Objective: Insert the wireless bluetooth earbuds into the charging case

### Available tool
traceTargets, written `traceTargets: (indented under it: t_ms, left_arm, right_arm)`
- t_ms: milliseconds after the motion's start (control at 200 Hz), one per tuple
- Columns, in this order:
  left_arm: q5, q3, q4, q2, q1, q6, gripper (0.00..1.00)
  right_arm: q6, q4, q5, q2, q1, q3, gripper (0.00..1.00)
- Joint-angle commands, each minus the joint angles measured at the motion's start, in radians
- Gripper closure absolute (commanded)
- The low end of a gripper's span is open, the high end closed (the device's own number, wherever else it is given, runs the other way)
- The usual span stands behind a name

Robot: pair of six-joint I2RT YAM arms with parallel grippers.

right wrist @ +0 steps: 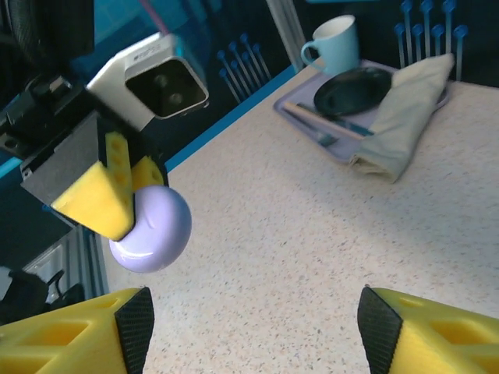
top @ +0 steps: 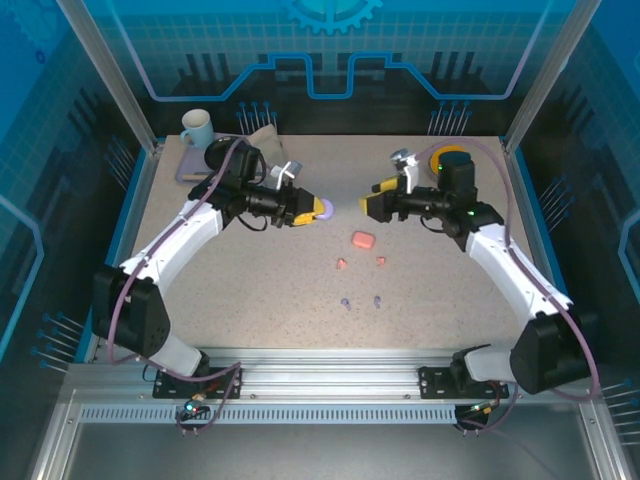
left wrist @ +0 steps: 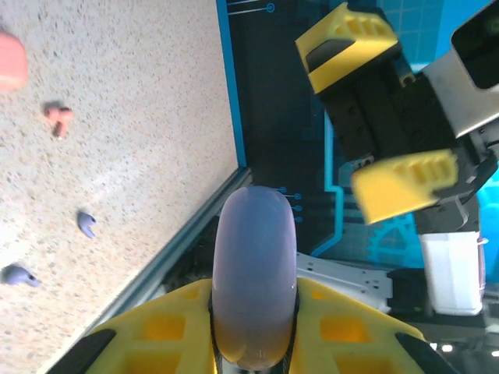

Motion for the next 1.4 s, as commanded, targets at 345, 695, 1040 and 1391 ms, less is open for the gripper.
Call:
traceTargets:
  t_ms: [345, 695, 1040, 1391]
  left_arm:
    - [-0.326, -0.241, 0.264, -0.149, -0.034, 0.297, 0.9]
    - [-0.408, -0.533, 0.719, -0.287, -0.085, 0.424, 0.91]
    - [-0.401, -0.562, 0.724, -0.344, -0.119, 0.476, 0.92]
    - [-0.372, -0.558, 0.71, -0.352, -0.138, 0.486, 0.94]
  right_arm:
    - [0.31, -0.039, -0.043, 0.022, 0.026, 0.022, 0.27]
    - [0.219, -0.152, -0.079, 0.113, 0.145, 0.101, 0.27]
    - [0.137, -0.205, -0.041, 0.151, 0.241, 0.126, 0.28]
    - [0.138, -0.204, -0.018, 0.202, 0.245, 0.168, 0.3]
